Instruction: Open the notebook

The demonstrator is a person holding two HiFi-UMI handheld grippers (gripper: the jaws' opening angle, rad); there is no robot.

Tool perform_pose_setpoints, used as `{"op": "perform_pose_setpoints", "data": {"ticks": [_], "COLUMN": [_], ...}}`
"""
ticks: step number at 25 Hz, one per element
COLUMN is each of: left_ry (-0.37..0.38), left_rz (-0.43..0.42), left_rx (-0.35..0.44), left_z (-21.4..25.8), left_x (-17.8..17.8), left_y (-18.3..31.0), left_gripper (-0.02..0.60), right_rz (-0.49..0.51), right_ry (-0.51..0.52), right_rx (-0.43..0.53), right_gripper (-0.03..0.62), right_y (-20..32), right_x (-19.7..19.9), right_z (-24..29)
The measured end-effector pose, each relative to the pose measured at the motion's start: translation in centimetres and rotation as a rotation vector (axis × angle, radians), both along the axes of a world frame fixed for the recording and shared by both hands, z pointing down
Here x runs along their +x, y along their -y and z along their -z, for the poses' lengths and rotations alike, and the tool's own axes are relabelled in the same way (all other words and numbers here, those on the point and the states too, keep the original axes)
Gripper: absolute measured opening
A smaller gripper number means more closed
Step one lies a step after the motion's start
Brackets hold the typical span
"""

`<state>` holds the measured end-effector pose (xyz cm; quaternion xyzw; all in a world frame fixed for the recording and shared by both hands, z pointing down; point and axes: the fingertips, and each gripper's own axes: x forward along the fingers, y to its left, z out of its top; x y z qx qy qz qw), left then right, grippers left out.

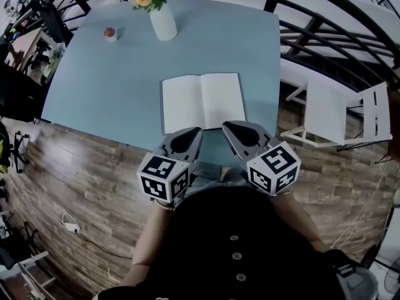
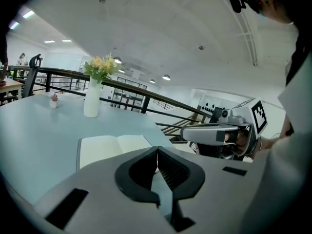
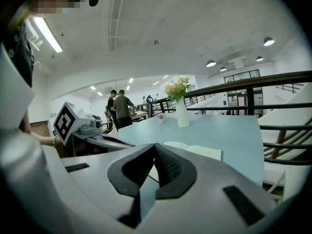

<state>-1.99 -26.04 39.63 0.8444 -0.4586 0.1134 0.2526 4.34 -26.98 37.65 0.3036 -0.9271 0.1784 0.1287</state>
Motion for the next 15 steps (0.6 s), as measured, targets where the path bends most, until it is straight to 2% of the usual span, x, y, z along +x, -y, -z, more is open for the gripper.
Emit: {"op": "perform_pose_setpoints", "data": {"ticks": [15], "left_ry": [-0.009], "left_rz": [-0.012], "left_rx": [-0.025], "left_z": [-0.58], "left_x": [0.28], "left_y": [-0.56], "left_gripper": [0.021], "right_rz": [-0.005], "right_ry": [0.005], "right_rx": [-0.027], "right_gripper": [0.003], "right_y": [-0.43], "right_x": [0.06], "right_z": [-0.61]}}
